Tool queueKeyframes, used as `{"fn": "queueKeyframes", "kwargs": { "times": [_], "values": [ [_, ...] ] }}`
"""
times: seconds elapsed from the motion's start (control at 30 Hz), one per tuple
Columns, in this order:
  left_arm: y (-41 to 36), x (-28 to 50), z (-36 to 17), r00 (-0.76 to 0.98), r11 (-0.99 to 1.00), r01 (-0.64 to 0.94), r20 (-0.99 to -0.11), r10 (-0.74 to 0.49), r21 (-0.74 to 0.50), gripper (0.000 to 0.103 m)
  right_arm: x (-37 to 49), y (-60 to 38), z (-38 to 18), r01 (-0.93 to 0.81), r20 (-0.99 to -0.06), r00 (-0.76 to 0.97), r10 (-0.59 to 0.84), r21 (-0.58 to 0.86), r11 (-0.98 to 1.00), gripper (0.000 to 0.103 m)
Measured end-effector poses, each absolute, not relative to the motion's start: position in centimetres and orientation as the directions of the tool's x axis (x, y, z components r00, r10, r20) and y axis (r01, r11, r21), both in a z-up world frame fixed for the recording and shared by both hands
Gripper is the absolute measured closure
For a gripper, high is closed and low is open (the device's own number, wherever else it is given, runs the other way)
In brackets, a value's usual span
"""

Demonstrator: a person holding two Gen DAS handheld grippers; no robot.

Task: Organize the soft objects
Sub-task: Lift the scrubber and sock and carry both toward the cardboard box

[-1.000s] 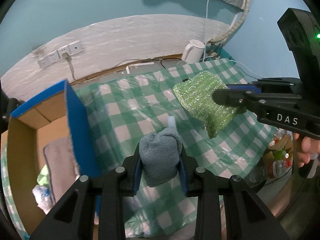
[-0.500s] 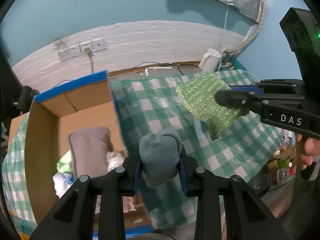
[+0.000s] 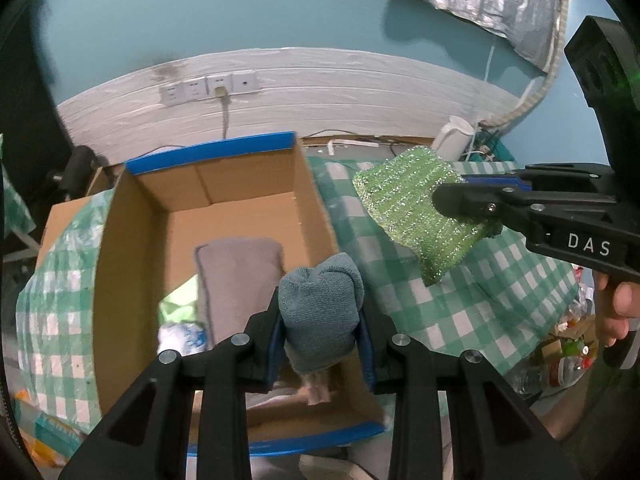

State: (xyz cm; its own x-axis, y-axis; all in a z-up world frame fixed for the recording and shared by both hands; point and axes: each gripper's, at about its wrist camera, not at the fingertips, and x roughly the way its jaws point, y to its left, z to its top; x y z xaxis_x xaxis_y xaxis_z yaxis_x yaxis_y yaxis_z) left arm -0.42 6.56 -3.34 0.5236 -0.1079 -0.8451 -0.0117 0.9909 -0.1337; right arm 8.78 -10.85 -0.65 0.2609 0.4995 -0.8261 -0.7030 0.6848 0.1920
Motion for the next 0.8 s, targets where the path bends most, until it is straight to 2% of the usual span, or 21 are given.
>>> {"fn": "queueKeyframes", "kwargs": {
  "times": [0.8],
  "values": [
    [14.3, -2.6, -5.5, 0.495, 0.970, -0.200, -0.869, -0.023, -0.139, 0.069, 7.4, -1.4, -2.9, -0.781, -0.855, 0.171, 0.490, 0.185, 0.597, 0.091]
  ]
}}
